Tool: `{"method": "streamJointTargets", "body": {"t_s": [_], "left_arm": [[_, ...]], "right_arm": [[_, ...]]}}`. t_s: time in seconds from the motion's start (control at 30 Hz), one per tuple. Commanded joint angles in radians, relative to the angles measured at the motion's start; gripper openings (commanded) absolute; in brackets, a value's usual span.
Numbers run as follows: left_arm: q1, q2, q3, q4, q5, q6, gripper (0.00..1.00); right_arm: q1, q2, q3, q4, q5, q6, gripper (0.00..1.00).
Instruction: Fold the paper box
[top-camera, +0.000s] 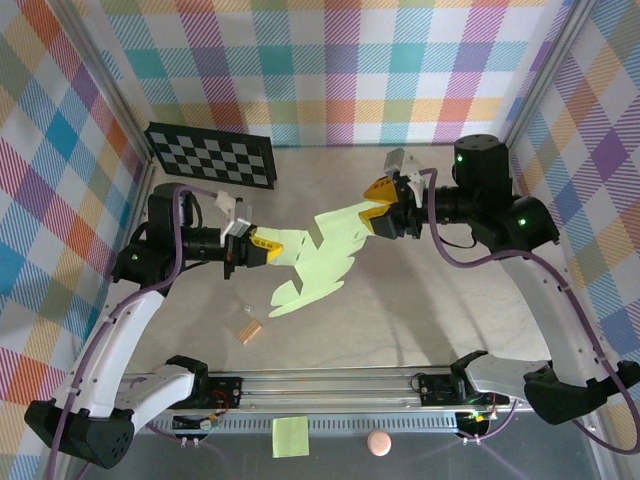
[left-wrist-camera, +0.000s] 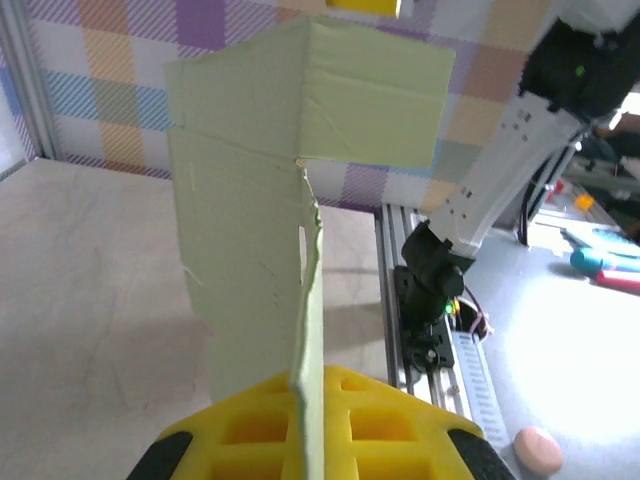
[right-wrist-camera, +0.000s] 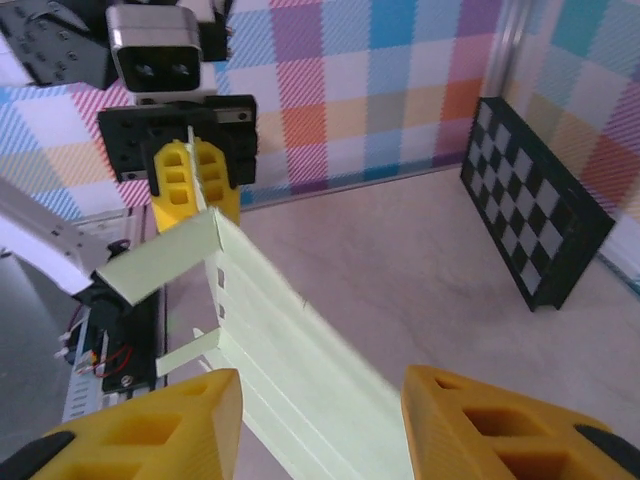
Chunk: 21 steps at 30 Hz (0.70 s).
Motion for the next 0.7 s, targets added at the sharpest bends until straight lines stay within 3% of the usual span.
{"method": "streamJointTargets", "body": {"t_s": [0.0,0.23,0.4,0.67], "left_arm": [[-0.007,0.0,0.042,-0.165,0.052,0.189,0.0],[-0.015,0.014,0.11,-0.346,0.0,0.337,0.0],[-0.032,0.006,0.131,-0.393,-0.001,0.38,0.0],[-0.051,-0.011,0.134,-0.401,-0.02,0.395,0.0]], "right_arm": [[0.031,0.038,0.085,-0.135,-0.047,-0.109,0.5],[0.107,0.152,0.252,-0.385,-0.058,-0.265,0.54],[0.178,0.223,0.315,-0.507,0.032,-0.31,0.54],[0.25,0.268,0.332,-0.594,0.071,-0.36,0.43]]}}
